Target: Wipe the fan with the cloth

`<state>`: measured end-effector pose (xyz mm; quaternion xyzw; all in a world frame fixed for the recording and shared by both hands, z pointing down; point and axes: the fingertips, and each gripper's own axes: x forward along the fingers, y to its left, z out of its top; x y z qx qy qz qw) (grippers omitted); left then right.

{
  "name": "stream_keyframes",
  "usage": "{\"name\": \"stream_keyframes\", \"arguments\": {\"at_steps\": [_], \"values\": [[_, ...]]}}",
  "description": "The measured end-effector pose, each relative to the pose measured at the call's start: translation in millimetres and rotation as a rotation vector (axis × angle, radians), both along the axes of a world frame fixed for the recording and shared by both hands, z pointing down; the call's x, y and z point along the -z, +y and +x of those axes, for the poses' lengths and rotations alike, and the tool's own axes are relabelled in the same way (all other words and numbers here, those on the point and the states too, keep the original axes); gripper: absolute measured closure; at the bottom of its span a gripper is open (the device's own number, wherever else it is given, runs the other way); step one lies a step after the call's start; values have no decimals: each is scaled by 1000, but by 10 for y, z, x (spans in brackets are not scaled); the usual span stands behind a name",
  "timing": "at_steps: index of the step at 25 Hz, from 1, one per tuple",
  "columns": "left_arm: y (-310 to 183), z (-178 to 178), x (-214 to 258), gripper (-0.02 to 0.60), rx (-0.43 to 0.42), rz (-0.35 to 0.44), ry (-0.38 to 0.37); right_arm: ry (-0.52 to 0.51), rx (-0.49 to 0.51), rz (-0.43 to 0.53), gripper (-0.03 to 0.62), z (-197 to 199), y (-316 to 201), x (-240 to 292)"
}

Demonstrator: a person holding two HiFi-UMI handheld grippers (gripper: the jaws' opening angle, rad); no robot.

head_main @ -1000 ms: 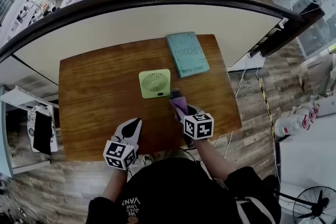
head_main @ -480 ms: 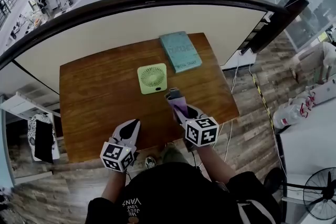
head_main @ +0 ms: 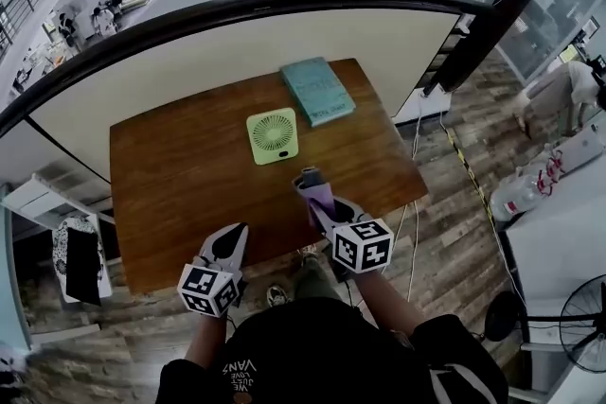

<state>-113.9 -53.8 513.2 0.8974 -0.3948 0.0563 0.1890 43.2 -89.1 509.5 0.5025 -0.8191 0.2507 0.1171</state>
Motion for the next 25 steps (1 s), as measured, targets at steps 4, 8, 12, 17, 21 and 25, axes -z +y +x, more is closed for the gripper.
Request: {"name": "stream_keyframes", "arguments": {"at_steps": [4, 8, 12, 17, 21, 25], "values": [[114, -18, 45, 571, -12, 13, 12, -5, -8, 10, 496, -39, 183, 35], [208, -18, 69, 571, -20, 22, 17, -12, -12, 22, 496, -60, 340, 73], [269, -29, 87, 571, -8, 27, 26, -15, -13, 35, 496, -73, 459, 132], [332, -38, 114, 571, 7, 38, 29, -15, -3, 41, 496, -115, 570, 167], [371, -56, 146, 571, 20, 46, 35, -6, -8, 36, 496, -120, 627, 139], [405, -75, 163, 571, 29, 53, 36, 1, -7, 31, 496, -129, 662, 116]]}}
